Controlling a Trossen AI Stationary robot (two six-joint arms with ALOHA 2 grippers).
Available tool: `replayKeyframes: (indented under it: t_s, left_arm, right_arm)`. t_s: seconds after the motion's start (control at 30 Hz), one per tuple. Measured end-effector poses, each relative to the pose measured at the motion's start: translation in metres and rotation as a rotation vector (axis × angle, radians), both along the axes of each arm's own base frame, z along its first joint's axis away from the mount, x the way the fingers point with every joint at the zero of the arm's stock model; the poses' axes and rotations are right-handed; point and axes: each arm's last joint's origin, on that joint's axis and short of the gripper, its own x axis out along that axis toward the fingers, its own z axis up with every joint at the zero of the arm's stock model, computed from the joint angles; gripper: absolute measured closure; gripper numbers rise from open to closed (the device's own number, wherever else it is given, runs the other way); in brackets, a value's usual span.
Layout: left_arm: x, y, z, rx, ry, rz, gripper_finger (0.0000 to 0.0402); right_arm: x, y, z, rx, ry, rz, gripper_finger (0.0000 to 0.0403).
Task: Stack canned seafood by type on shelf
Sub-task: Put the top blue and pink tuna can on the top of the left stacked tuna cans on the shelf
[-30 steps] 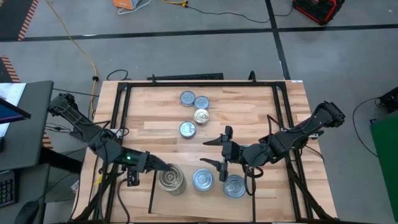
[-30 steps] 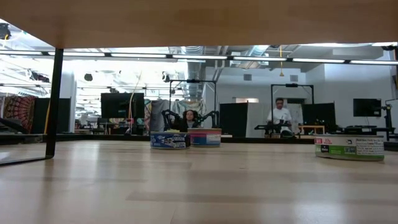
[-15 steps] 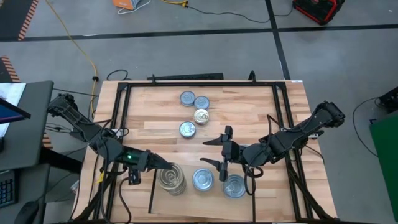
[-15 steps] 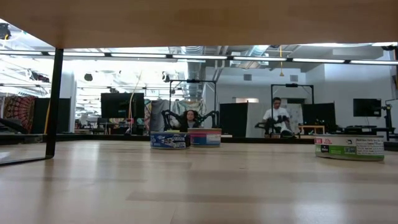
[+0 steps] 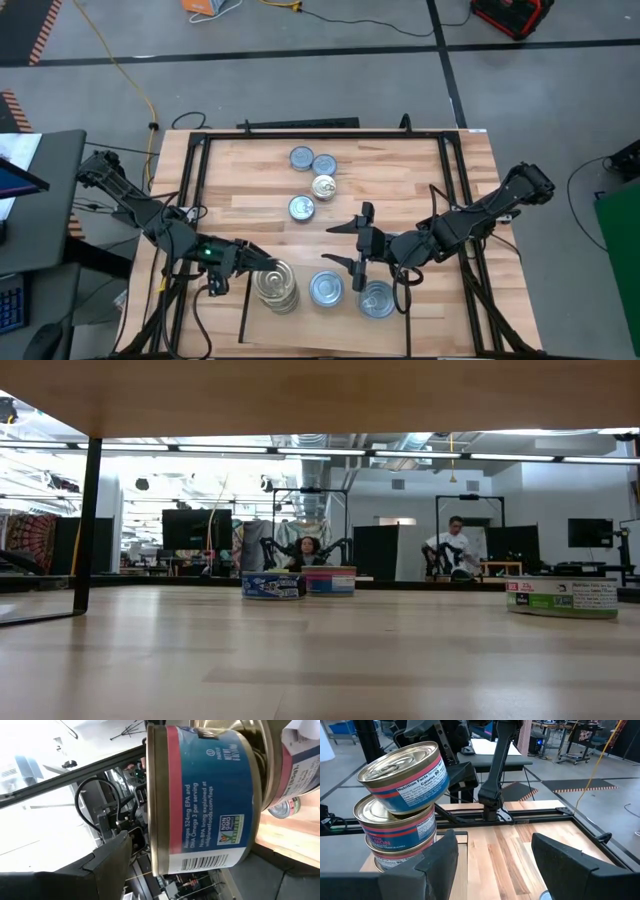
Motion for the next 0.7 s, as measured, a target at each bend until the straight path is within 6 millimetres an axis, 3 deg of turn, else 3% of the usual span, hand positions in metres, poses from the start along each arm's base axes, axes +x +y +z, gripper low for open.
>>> replayKeyframes:
  t_s: [0.7]
  left_arm:
    - [0.0041,-0.0005,-0.0022,0.112,-0.009,0.045,0.0107]
  right_arm:
    - [-0.0001,0.0000,0.0002,-0.005,0.001,0.001,0.0119]
